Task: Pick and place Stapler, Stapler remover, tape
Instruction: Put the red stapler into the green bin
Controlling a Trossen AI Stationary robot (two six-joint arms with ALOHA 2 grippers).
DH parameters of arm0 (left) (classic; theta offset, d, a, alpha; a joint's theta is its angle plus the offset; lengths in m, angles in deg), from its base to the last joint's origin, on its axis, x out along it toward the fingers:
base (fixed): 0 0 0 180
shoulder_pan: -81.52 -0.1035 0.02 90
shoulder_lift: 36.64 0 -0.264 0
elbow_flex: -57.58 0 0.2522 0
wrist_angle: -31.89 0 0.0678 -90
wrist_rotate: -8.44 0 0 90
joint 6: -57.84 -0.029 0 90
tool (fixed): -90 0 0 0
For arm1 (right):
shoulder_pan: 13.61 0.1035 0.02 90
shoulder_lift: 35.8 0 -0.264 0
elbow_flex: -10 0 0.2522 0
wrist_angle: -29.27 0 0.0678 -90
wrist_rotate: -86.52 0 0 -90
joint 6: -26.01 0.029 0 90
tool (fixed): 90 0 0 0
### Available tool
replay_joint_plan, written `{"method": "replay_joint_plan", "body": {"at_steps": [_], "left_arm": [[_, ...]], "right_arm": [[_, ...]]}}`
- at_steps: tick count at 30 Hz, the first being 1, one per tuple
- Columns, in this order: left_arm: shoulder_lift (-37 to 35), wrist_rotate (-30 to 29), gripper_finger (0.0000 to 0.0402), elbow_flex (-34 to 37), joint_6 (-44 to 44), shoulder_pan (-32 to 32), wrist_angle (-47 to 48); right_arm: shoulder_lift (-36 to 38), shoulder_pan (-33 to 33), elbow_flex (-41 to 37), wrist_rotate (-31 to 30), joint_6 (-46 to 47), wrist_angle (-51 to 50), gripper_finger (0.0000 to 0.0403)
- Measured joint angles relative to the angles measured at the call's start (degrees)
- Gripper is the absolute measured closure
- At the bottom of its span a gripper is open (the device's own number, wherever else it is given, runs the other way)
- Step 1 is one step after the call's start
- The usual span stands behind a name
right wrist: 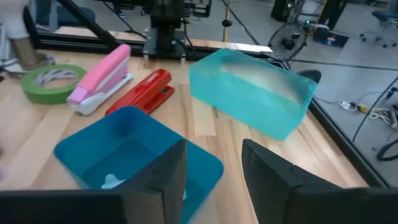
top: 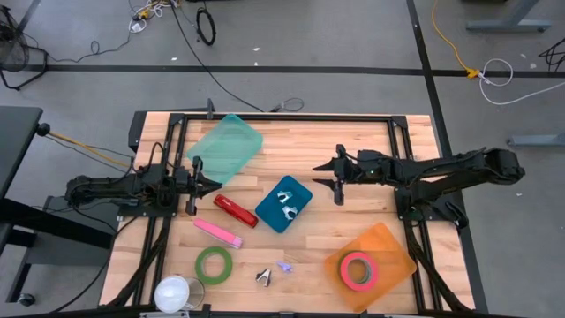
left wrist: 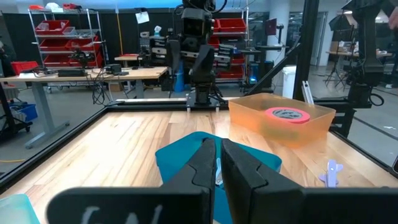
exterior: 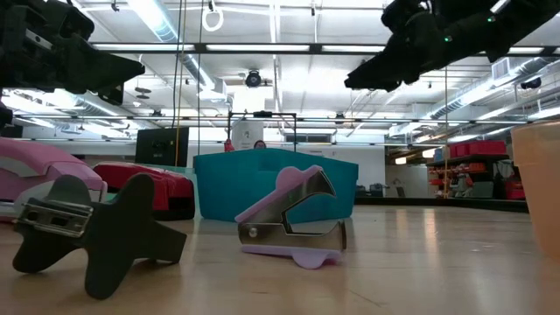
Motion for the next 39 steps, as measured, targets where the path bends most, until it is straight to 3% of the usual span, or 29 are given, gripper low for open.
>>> {"method": "replay_joint_plan", "body": {"at_steps": [11, 26, 39], "left_arm": [[0.0, 0.0, 0.0372, 0.0, 0.0, 0.0, 0.0], [0.0, 0.0, 0.0372, 0.0, 0.0, 0.0, 0.0], [0.0, 0.0, 0.0372, 0.0, 0.0, 0.0, 0.0]], "right_arm": [[6.0, 3.9, -9.0, 1.0, 11.6, -0.1, 0.0247], [22.1, 11.5, -20.4, 7.6, 9.8, 1.3, 0.0247], [30.8, 13.0, -27.6, 7.7, 9.7, 3.0, 0.0247]]}}
